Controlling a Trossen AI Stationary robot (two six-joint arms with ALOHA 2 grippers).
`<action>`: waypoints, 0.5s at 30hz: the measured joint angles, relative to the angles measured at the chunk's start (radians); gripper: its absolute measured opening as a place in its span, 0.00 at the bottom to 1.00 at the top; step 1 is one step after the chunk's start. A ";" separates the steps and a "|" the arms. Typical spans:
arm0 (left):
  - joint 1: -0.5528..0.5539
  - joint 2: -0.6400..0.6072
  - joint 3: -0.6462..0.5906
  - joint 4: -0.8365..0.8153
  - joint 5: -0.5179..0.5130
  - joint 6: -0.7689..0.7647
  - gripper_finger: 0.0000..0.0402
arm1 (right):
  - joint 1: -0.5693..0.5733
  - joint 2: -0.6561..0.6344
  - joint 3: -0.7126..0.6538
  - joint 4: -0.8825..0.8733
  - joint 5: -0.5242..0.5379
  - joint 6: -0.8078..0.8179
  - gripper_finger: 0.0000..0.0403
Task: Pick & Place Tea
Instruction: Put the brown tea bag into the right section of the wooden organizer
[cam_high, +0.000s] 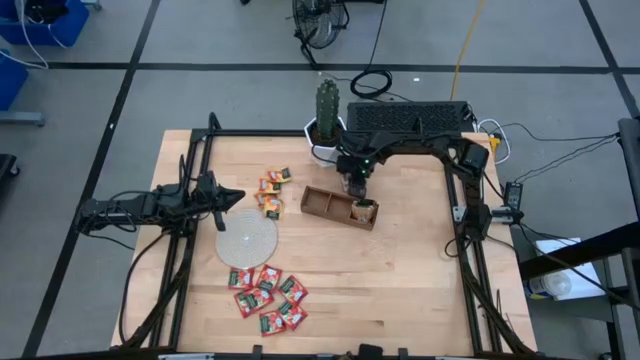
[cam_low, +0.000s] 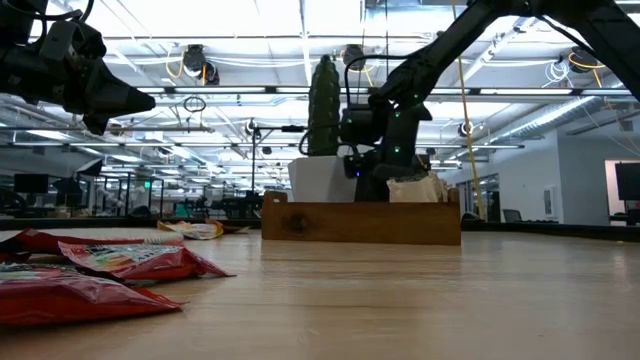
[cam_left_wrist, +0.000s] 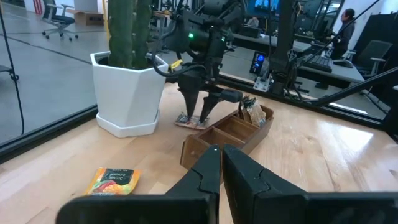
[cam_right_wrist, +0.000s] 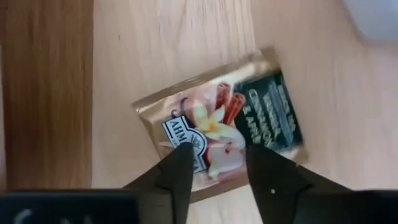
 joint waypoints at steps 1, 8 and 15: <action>0.000 0.000 0.000 0.000 0.000 0.000 0.05 | -0.001 0.000 0.000 -0.017 0.003 0.008 0.30; 0.000 0.000 0.000 0.000 0.000 0.000 0.05 | -0.023 -0.001 -0.002 -0.100 0.024 0.101 0.13; 0.000 0.000 0.000 0.000 0.000 0.000 0.05 | -0.012 -0.070 -0.011 -0.182 0.387 0.164 0.05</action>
